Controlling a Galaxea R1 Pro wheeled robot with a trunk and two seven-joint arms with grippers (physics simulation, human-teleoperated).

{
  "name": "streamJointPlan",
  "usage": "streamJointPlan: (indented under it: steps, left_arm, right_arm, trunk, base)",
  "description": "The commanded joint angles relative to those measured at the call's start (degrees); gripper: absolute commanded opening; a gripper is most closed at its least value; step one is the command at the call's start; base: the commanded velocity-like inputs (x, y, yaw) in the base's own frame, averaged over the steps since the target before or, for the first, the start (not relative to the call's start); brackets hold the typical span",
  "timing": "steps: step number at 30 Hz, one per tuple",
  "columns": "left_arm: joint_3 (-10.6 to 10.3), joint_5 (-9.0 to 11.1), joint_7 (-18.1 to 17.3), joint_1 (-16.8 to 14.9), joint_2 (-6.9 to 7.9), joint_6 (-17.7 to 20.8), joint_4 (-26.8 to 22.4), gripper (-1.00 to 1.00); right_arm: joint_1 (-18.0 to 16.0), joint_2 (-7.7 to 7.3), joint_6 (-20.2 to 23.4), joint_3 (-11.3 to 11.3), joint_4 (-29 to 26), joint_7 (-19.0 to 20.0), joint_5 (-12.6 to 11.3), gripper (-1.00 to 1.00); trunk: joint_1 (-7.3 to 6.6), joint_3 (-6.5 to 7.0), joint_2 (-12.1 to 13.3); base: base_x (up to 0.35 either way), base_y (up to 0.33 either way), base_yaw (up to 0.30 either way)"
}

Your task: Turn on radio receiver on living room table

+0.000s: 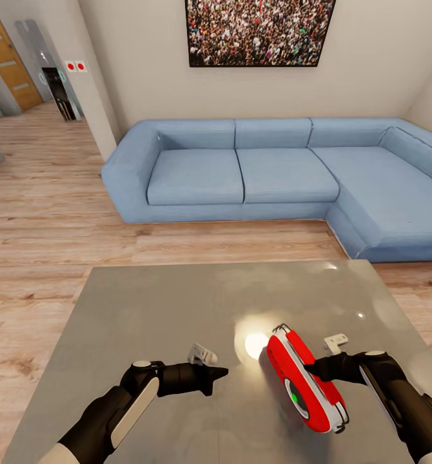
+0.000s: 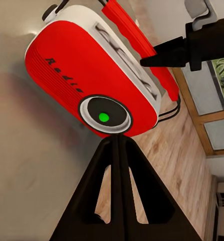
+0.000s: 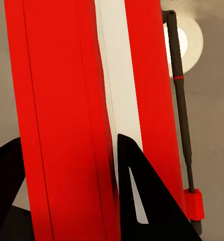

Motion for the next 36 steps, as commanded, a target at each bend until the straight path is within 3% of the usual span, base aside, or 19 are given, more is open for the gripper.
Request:
streamJointPlan:
  steps: [1, 18, 25, 34, 35, 36]
  left_arm:
    - [0.00, 0.01, 0.00, 0.00, 0.00, 0.00, 0.00, -1.00]
    - [0.00, 0.01, 0.00, 0.00, -0.01, 0.00, 0.09, -1.00]
    - [0.00, 0.01, 0.00, 0.00, -0.01, 0.00, 0.09, -1.00]
    - [0.00, 0.10, 0.00, 0.00, -0.01, 0.00, 0.09, -1.00]
    - [0.00, 0.10, 0.00, 0.00, -0.01, 0.00, 0.09, -1.00]
    - [0.00, 0.10, 0.00, 0.00, -0.01, 0.00, 0.09, -1.00]
  right_arm:
    - [-0.01, -0.01, -0.12, -0.01, -0.01, -0.02, -0.14, -1.00]
    - [-0.01, 0.44, -6.82, -0.81, 0.20, -0.08, -0.57, -1.00]
    - [-0.01, 0.41, -9.82, -0.81, 3.38, -0.13, -0.66, -1.00]
    - [-0.01, 0.46, -10.66, -0.81, 4.20, -0.13, -0.67, -1.00]
    - [-0.01, 0.46, -10.66, -0.81, 4.20, -0.16, -0.67, 1.00]
    - [-0.01, 0.45, -10.66, -0.81, 4.21, -0.20, -0.69, 1.00]
  trunk:
    - [0.00, 0.00, 0.00]
    - [0.00, 0.00, 0.00]
    - [0.00, 0.00, 0.00]
    - [0.00, 0.00, 0.00]
    - [0.00, 0.00, 0.00]
    - [0.00, 0.00, 0.00]
  base:
    - [0.000, 0.000, 0.000]
    - [0.000, 0.000, 0.000]
    - [0.000, 0.000, 0.000]
    - [0.000, 0.000, 0.000]
    - [0.000, 0.000, 0.000]
    - [0.000, 0.000, 0.000]
